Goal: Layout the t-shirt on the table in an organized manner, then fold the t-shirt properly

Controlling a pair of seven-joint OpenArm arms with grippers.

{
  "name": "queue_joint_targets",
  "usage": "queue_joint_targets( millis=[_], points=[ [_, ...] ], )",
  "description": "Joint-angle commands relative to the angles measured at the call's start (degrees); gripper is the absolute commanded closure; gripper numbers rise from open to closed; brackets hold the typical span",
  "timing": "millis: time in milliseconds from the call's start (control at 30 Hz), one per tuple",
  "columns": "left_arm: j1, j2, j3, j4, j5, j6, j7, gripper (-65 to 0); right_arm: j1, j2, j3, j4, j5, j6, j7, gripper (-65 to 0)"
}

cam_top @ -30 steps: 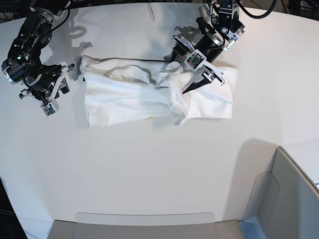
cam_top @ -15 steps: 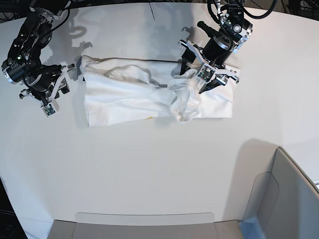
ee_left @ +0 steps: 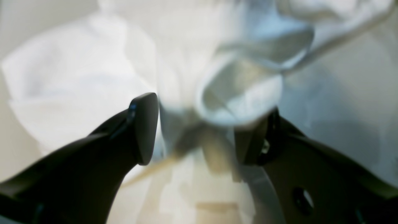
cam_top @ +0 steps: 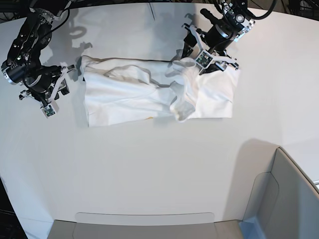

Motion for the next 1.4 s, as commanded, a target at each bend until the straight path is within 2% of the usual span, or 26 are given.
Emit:
queue_joint_targets(
  millis=[0,200,333,433,533,600,700,767,1133,1367],
  points=[
    [0.77,-0.45,0.51,1.19,-0.96,0.49,-1.68,-37.0,0.85,0.81,0.11,0.82,0.3,0.67,0.6,-20.6],
    [1.74,-0.27,-0.54,2.42,-0.96,0.49,-1.59,-36.4,1.55,0.81,0.11,0.82,0.3,0.67,0.6,-20.6],
    [1.21,0.96,-2.92,3.12,-1.05,0.49,-1.68,-31.2,1.55,0.81,0.11,0.82,0.3,0.67,0.6,-20.6],
    [-2.66,2.28,-3.01,3.12,-1.05,0.49,-1.06,-27.8,1.55,0.81,0.11,0.73,0.3,0.67,0.6,-20.6],
    [-6.09,4.21,-2.83,3.12,-1.05,0.49,-0.98,-21.6,1.55,0.81,0.11,0.73,0.3,0.67,0.6,-20.6],
    [-7.85,5.71,-2.65,3.12,-1.05,0.49,-0.98,-15.2,1.55,0.81,0.11,0.73,0.3,0.67,0.6,-20.6],
    [-9.69,5.88,-2.21,2.86,-1.05,0.49,-0.98,-5.3,1.46,0.81,0.11,0.73,0.3,0.67,0.6,-20.6],
    [-11.27,5.62,-0.63,1.63,-0.7,0.49,-0.98,-1.9,1.46,0.81,0.11,0.73,0.3,0.67,0.6,-20.6],
    [-13.47,5.09,2.53,-7.16,-0.96,0.49,-1.06,-2.0,1.64,0.81,0.37,0.73,0.3,0.67,0.6,-20.6],
    [-14.53,5.27,11.32,-11.91,-0.96,0.49,-1.5,-2.0,0.85,0.72,0.55,0.73,0.3,0.67,0.6,-20.6]
  ],
)
